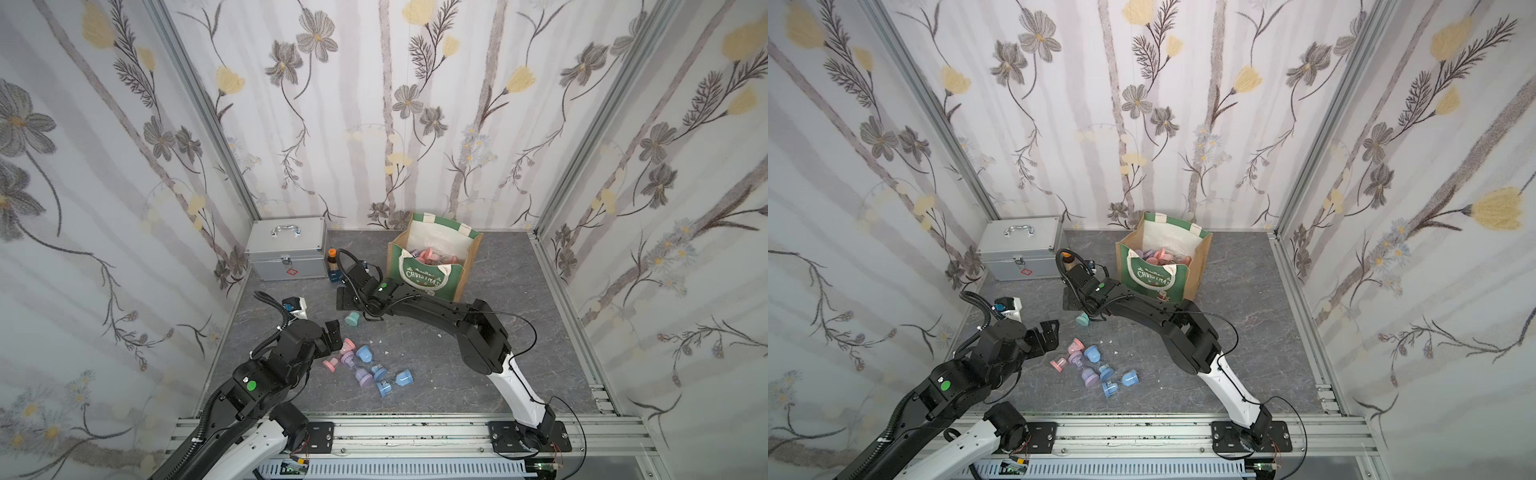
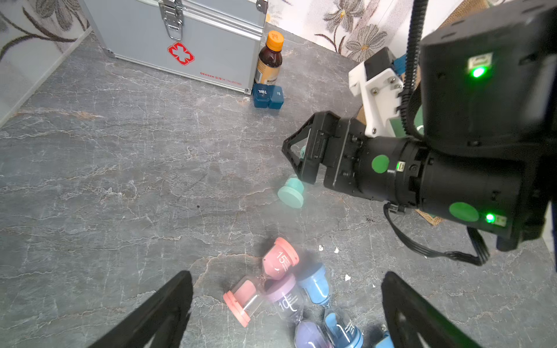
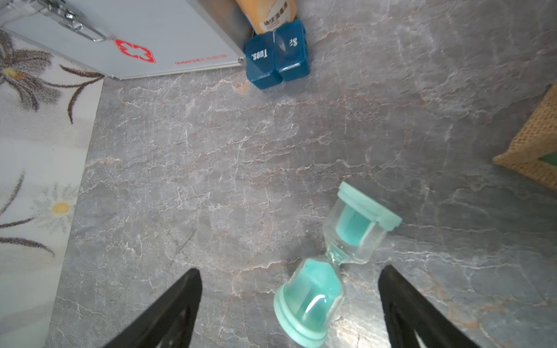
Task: Put the hourglass into the canvas bag
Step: Pick up the hourglass from the center of the board.
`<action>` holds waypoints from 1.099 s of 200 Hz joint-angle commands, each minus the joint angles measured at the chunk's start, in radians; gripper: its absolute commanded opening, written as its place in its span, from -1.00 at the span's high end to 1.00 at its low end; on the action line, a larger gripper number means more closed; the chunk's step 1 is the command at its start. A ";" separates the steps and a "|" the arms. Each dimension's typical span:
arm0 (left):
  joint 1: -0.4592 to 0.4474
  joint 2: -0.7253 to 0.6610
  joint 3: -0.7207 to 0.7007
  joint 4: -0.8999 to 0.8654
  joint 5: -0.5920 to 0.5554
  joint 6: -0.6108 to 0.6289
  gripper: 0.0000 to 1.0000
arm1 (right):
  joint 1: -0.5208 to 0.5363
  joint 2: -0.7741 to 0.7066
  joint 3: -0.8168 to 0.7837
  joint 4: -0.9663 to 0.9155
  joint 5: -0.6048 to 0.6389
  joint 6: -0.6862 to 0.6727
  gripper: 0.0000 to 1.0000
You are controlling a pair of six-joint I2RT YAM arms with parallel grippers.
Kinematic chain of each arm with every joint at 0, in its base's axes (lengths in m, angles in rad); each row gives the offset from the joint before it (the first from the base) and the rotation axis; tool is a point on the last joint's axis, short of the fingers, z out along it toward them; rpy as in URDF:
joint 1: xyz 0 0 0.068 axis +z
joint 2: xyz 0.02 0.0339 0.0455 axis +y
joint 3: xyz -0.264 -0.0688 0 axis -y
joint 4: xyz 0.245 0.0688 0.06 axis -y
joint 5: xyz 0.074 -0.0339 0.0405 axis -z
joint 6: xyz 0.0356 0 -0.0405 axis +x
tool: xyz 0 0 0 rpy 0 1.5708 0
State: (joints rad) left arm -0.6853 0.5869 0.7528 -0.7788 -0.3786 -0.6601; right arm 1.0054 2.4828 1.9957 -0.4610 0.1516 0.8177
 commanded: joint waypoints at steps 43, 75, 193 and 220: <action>0.000 0.007 -0.003 0.004 -0.033 -0.022 -1.00 | 0.012 0.053 0.005 0.004 0.071 0.009 -0.75; 0.001 0.016 -0.006 0.009 -0.033 -0.021 -1.00 | 0.007 0.045 -0.029 -0.016 0.097 -0.009 -0.73; 0.001 0.031 -0.020 0.047 -0.014 -0.022 -1.00 | -0.013 -0.048 -0.195 0.002 0.091 -0.065 -0.40; 0.001 0.028 -0.018 0.039 -0.011 -0.026 -1.00 | -0.007 -0.044 -0.214 -0.010 0.087 -0.063 -0.33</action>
State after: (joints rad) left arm -0.6853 0.6170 0.7330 -0.7513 -0.3870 -0.6769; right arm 0.9939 2.4332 1.7977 -0.4759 0.2371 0.7612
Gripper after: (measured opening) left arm 0.997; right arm 0.676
